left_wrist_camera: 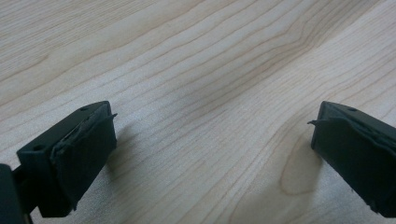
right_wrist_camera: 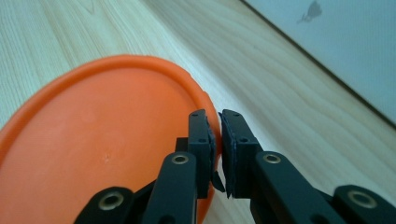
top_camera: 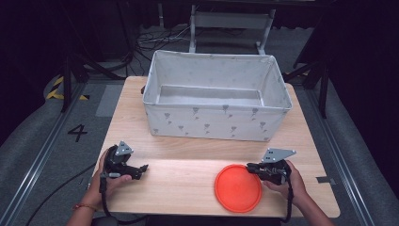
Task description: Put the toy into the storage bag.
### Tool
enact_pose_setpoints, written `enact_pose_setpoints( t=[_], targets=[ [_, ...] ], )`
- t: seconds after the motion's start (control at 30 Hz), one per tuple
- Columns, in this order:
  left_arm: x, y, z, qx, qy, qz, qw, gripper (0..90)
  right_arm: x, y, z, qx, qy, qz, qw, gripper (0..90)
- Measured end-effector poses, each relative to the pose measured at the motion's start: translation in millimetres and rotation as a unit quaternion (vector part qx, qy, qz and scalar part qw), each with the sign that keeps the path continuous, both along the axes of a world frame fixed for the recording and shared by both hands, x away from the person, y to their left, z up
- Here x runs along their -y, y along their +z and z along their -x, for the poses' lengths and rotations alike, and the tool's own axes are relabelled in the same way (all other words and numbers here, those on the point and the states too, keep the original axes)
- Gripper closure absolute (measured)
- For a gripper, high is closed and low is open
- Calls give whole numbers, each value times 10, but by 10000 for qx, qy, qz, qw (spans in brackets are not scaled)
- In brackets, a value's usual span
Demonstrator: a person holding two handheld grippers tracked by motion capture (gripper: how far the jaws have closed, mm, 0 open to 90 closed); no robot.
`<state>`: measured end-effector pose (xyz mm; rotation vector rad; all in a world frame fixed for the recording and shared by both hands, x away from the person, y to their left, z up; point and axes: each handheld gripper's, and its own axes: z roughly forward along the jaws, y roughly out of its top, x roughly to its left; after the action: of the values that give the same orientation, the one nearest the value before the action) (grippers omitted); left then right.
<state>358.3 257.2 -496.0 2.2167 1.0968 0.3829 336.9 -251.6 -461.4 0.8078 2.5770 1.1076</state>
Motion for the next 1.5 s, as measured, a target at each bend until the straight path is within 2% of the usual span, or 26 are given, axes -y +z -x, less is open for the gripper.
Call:
enact_pose_setpoints(
  t=[0.1, 0.3, 0.53, 0.63, 0.7, 0.83, 0.87, 0.9, 0.93, 0.97, 1.0, 1.07, 1.13, 1.17, 1.2, 1.23, 1.33, 1.4, 1.5],
  targets=[
    [0, 0, 0, 2, -1, -2, 10000, 4, -27, -7, -30, -5, 28, 13, 10000, 830],
    [-1, -1, -3, 5, -16, 3, 10000, 4, 21, -76, -61, -191, -51, -123, 9997, 829],
    [-1, -1, -4, 5, -19, 3, 10000, 4, 25, -146, -69, -247, -54, -60, 9997, 824],
    [-1, -3, -6, 12, -34, 13, 10000, 4, 21, -176, -75, -322, -18, -22, 9995, 795],
    [-1, -3, -7, 13, -36, 12, 10000, 4, 12, -196, -73, -363, 16, -37, 9993, 736],
    [-1, -2, -6, 14, -31, 9, 10000, 4, -63, -214, -44, -342, 146, 82, 9993, 499],
    [-1, -2, -6, 14, -31, 9, 10000, 4, -63, -214, -44, -342, 146, 82, 9993, 499],
    [-1, -2, -7, 13, -36, 10, 10000, 4, -87, -224, -40, -332, 99, 101, 9993, 432],
    [-1, -2, -7, 13, -36, 10, 10000, 4, -87, -224, -40, -332, 99, 101, 9993, 432],
    [-1, -2, -6, 15, -32, 9, 10000, 4, -115, -248, -47, -330, -20, 160, 9993, 294],
    [-1, -2, -6, 15, -31, 8, 10000, 4, -124, -268, -58, -362, -108, 205, 9991, 256],
    [-2, -2, -6, 18, -32, 3, 10000, 4, -116, -285, -70, -436, -139, 89, 9989, 252],
    [-1, -2, -7, 13, -35, 8, 10000, 4, -116, -289, -66, -417, -113, 88, 9990, 253],
    [-2, -2, -7, 16, -36, 6, 10000, 4, -134, -291, -45, -387, 11, 100, 9992, 278],
    [-1, -3, -7, 15, -35, 8, 10000, 4, -150, -288, -21, -367, 141, 82, 9992, 354],
    [-2, -1, -7, 6, -39, 3, 10000, 4, -165, -283, 4, -368, 263, 25, 9990, 385],
    [-2, -1, -6, 3, -39, 1, 10000, 4, -162, -277, 7, -384, 31, -38, 9992, 516],
    [-3, -1, -9, 26, -44, -8, 10000, 4, -105, -275, -36, -535, -145, -196, 9983, 620],
    [-2, -3, -7, 15, -35, 8, 10000, 4, -67, -280, -70, -646, -221, -332, 9971, 672]
  ],
)
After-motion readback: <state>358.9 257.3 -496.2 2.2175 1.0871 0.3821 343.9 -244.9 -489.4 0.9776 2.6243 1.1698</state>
